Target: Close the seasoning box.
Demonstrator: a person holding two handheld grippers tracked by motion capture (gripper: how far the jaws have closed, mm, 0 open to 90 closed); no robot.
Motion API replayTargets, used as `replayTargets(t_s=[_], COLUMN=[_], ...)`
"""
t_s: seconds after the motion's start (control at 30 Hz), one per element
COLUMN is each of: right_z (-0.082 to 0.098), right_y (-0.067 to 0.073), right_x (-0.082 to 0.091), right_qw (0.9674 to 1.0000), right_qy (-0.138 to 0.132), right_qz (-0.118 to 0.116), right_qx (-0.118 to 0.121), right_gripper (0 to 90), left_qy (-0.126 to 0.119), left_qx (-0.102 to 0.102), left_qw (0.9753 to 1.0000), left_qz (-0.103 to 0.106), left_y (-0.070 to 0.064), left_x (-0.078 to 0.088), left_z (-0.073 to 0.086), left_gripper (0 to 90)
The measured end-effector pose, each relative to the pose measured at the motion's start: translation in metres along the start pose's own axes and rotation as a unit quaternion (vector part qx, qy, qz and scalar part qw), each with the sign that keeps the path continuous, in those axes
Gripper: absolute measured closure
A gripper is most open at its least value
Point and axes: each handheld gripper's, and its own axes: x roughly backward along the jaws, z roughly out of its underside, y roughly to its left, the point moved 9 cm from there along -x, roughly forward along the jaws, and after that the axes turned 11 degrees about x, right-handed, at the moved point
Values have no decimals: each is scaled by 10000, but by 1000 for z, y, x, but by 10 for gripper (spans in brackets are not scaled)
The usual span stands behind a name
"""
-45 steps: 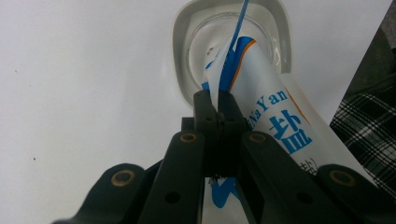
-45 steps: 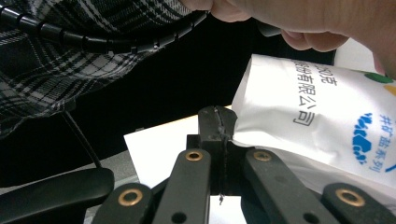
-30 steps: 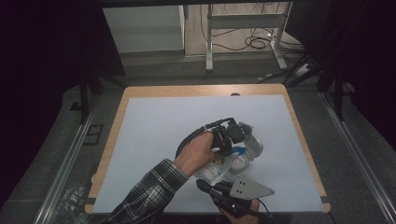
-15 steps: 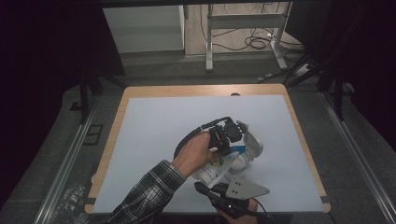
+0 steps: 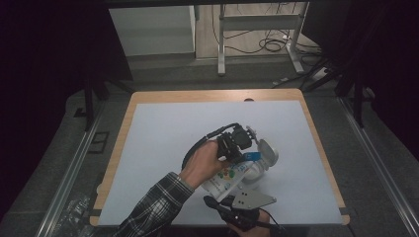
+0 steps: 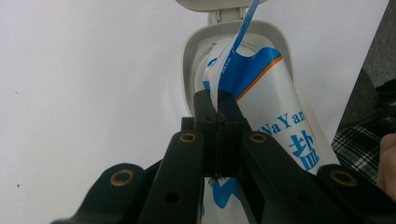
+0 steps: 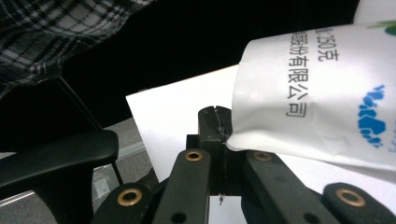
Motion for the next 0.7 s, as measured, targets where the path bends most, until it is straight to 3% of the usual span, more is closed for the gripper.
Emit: replayTargets(t_s=[0.17, 0.47, 0.7], right_z=[11, 26, 41], right_y=[0, -2, -9], right_x=[-6, -12, -16], right_qw=[9996, 9980, 9948], right_qy=[263, 624, 1012], right_qz=[-61, -58, -16], right_qx=[78, 15, -113], right_gripper=[884, 857, 840], left_qy=[-185, -483, -836], left_qx=[7, 42, 48], left_qw=[9998, 9987, 9962], left_qz=[58, 162, 250], left_y=[2, 5, 9], left_x=[1, 4, 10], left_z=[2, 5, 9], left_gripper=[897, 897, 898])
